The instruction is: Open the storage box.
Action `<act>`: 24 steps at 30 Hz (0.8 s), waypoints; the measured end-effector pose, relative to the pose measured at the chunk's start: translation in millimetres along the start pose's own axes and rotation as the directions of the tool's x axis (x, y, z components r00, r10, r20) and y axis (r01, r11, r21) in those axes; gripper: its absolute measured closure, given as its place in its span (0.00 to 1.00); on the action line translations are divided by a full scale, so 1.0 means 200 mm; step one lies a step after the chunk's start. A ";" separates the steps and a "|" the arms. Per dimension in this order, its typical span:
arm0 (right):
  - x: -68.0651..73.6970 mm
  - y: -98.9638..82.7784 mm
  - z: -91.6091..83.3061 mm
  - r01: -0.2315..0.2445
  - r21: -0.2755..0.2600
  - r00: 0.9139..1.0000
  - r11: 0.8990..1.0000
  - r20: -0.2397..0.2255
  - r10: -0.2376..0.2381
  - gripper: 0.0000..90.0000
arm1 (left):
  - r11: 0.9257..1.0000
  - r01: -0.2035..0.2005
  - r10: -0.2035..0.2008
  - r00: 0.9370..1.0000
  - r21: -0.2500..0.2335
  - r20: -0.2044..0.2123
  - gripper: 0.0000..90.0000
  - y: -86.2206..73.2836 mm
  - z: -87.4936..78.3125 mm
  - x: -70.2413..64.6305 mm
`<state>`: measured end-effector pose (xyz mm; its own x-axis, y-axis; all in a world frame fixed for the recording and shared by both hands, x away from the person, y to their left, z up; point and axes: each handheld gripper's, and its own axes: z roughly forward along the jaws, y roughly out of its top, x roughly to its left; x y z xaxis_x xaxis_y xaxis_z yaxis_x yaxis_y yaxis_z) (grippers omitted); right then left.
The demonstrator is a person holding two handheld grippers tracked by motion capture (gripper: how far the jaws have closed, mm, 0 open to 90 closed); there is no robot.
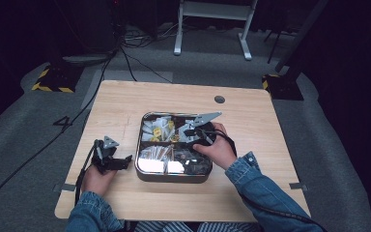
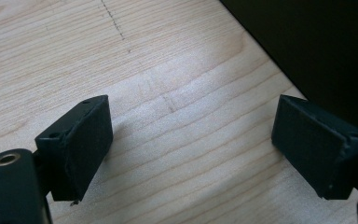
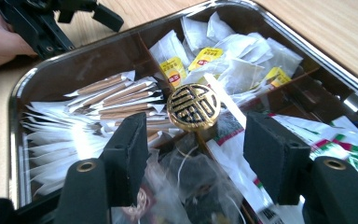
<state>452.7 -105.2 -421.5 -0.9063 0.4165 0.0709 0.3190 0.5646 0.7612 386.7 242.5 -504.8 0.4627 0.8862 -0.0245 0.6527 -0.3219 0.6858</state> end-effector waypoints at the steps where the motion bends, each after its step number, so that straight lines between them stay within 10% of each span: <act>1: 0.01 0.01 0.04 0.007 0.015 1.000 1.000 0.006 -0.007 0.45 | 1.000 0.000 0.000 1.000 -0.001 0.000 0.14 0.00 0.00 0.00; 24: 0.02 0.04 0.17 0.028 0.046 0.999 0.999 0.039 -0.030 0.65 | 1.000 0.000 0.000 1.000 -0.002 -0.001 0.15 0.00 0.00 0.00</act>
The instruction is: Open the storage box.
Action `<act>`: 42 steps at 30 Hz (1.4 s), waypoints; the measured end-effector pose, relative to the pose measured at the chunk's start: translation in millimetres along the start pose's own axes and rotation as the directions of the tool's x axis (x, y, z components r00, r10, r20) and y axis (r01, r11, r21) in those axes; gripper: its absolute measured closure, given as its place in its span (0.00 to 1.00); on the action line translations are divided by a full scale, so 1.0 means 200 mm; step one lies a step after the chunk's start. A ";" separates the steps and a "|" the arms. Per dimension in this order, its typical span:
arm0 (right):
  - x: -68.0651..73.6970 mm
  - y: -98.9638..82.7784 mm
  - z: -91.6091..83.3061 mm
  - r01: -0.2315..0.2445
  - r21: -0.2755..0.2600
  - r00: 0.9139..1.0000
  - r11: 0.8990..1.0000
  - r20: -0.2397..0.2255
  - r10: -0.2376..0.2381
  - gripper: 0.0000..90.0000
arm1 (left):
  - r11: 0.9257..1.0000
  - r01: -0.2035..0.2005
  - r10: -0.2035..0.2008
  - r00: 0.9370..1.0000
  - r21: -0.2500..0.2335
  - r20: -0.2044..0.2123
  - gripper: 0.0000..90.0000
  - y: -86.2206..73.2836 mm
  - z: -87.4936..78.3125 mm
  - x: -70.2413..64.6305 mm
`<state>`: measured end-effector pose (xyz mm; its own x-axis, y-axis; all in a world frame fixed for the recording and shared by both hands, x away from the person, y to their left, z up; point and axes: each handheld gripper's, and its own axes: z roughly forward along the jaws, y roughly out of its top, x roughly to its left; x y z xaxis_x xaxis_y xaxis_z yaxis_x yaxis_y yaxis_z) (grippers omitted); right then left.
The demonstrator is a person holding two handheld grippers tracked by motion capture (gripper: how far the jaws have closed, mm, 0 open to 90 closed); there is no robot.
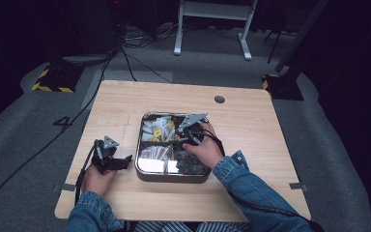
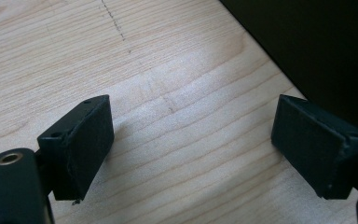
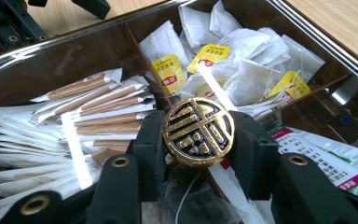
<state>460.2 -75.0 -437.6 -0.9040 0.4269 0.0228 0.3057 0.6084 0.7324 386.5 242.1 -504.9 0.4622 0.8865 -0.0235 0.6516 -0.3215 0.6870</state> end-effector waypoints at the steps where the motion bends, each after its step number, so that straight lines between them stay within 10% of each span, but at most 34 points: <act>1: 0.00 0.00 0.00 0.000 0.000 1.000 1.000 0.000 0.000 0.65 | 1.000 0.001 -0.001 1.000 0.000 -0.001 0.15 0.00 0.00 0.00; 19: 0.01 0.02 -0.07 0.010 -0.040 1.000 0.999 0.005 -0.010 0.65 | 1.000 -0.001 0.001 1.000 0.000 0.001 0.15 0.00 0.00 0.00; 42: -0.01 0.05 -0.37 -0.026 -0.180 0.999 0.983 0.018 0.030 0.65 | 1.000 -0.007 0.007 1.000 0.000 0.002 0.15 0.00 0.00 0.00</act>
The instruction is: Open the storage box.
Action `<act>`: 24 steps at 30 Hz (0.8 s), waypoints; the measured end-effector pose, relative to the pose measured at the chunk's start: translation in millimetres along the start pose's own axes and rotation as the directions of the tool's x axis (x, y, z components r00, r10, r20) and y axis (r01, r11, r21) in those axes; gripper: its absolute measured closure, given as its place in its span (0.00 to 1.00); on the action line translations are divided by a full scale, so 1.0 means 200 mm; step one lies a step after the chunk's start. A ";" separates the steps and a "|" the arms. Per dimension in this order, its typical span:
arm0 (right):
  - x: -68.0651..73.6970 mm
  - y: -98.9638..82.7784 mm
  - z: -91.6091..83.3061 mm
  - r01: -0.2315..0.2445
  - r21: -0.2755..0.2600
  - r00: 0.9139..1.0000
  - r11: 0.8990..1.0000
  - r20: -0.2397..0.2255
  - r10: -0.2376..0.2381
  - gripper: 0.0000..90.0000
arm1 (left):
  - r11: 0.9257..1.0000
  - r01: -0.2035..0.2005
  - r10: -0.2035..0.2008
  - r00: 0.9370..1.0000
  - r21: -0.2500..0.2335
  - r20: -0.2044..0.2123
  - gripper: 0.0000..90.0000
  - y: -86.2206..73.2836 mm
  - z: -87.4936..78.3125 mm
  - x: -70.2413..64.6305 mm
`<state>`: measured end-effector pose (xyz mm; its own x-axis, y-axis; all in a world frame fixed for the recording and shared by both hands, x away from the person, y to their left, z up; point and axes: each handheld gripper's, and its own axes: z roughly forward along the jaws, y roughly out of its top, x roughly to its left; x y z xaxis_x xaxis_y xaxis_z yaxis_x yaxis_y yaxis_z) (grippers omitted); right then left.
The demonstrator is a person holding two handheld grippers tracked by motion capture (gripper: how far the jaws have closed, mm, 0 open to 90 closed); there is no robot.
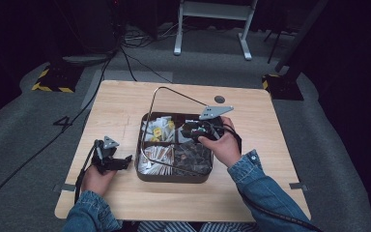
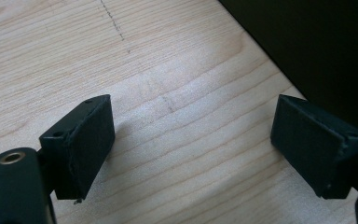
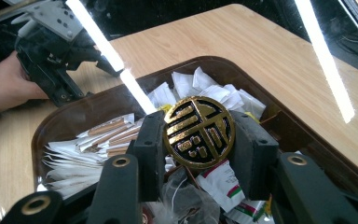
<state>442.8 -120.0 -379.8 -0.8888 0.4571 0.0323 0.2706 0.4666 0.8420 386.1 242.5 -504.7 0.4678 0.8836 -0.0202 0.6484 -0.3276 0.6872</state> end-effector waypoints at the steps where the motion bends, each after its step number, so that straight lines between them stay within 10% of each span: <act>1: 0.00 0.00 -0.02 -0.004 -0.009 1.000 1.000 0.003 0.004 0.65 | 1.000 0.002 -0.002 1.000 -0.002 0.004 0.16 0.00 0.00 0.00; 24: -0.16 -0.08 -0.30 -0.047 -0.036 0.993 0.998 0.111 0.050 0.65 | 1.000 0.007 -0.007 1.000 -0.003 0.003 0.16 0.00 0.00 0.00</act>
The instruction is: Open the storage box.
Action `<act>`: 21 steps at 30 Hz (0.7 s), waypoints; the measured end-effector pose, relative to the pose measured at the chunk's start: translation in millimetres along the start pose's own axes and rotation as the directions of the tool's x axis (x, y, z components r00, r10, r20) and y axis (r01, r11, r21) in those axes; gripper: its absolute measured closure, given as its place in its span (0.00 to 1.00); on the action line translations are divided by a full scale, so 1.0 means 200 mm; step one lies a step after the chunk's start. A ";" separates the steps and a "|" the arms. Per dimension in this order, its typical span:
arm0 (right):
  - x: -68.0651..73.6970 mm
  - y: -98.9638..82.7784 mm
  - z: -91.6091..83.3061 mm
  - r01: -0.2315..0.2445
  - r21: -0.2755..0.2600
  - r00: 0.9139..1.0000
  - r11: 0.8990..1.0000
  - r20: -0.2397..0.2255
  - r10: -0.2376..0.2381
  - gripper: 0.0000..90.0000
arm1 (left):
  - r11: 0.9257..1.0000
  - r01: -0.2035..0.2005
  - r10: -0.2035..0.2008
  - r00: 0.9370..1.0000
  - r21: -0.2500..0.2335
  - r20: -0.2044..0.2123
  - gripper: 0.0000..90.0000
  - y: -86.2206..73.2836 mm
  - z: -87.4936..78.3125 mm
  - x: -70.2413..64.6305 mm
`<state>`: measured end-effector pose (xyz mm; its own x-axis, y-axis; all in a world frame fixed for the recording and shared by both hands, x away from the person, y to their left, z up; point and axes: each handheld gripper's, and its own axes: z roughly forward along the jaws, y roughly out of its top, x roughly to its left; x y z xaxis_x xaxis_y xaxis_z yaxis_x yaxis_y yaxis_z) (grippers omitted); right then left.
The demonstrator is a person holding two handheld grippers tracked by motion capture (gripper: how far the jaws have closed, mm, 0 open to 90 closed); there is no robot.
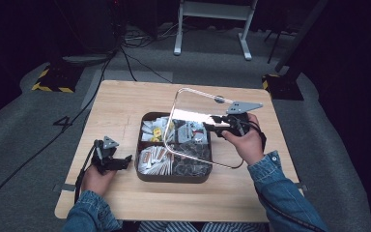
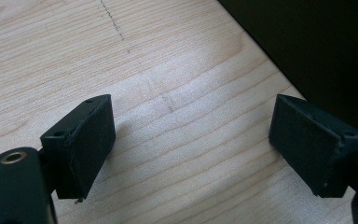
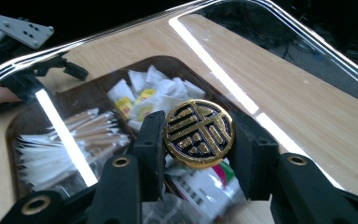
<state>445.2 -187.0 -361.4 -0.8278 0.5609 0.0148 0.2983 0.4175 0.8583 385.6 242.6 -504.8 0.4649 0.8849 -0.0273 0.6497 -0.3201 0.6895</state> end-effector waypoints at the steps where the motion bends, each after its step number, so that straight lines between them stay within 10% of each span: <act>1: -0.01 -0.01 -0.01 -0.004 0.000 1.000 1.000 0.006 0.004 0.65 | 1.000 0.000 0.000 1.000 0.000 0.001 0.16 0.00 0.00 0.00; 21: -0.33 -0.19 -0.28 -0.091 0.037 0.986 0.995 0.145 0.085 0.65 | 1.000 -0.001 0.001 1.000 0.000 -0.005 0.17 0.00 0.00 0.00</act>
<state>462.0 -280.1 -367.3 -0.7217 0.6921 0.0135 0.3899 0.3904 0.8340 385.4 242.5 -504.7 0.4626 0.8863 -0.0231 0.6493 -0.3210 0.6895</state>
